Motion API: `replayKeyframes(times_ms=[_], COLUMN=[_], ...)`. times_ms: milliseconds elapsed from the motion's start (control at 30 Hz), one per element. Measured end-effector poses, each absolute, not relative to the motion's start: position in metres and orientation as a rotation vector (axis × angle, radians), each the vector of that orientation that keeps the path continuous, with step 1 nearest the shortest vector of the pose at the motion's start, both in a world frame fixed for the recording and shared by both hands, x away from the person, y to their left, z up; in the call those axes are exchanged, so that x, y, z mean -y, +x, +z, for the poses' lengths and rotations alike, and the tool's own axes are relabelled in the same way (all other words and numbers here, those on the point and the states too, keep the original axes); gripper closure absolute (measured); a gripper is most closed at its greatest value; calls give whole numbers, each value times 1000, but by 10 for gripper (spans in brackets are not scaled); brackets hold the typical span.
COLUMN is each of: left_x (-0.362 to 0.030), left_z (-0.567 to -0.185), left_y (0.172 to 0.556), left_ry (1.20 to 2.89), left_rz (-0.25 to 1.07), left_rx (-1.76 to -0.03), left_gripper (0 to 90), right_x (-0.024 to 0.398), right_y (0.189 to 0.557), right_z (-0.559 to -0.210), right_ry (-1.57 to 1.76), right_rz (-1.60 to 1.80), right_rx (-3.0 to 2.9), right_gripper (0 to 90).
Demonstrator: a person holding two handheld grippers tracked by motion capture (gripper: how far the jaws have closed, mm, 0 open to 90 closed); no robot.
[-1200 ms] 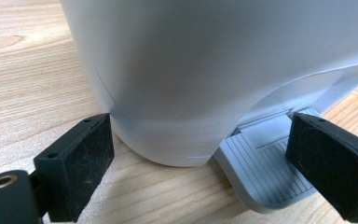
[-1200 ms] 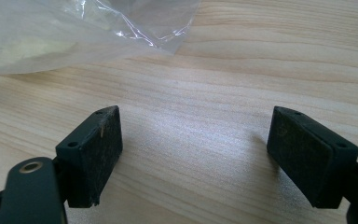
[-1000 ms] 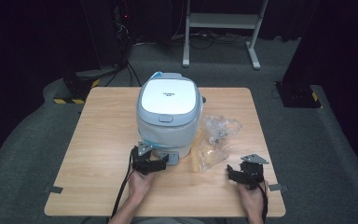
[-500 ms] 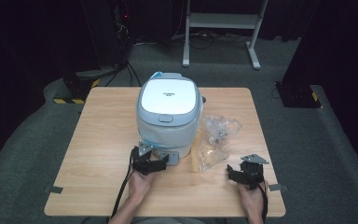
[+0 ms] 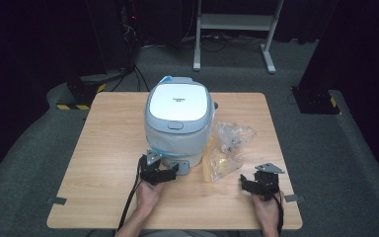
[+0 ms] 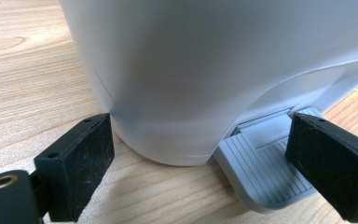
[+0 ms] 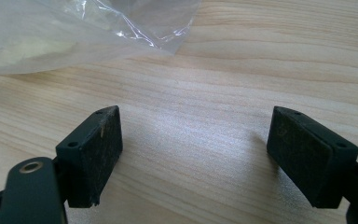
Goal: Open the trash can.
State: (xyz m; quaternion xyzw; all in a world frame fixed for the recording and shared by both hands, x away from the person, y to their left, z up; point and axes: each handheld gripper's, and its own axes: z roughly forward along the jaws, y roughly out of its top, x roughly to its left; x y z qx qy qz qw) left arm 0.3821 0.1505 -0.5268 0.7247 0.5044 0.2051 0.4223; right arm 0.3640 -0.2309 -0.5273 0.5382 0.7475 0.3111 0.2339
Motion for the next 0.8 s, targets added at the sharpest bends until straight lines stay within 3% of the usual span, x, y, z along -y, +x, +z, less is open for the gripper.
replayKeyframes(times_ms=[800], left_x=[-148], left_z=[-527], left_y=[381], left_ry=[1851], left_rz=[541], left_rx=[-1266], left_gripper=[84], right_x=[231], right_y=[364], right_z=[-527], right_ry=[1478], right_rz=[855], right_rx=[-2053], right_gripper=[179])
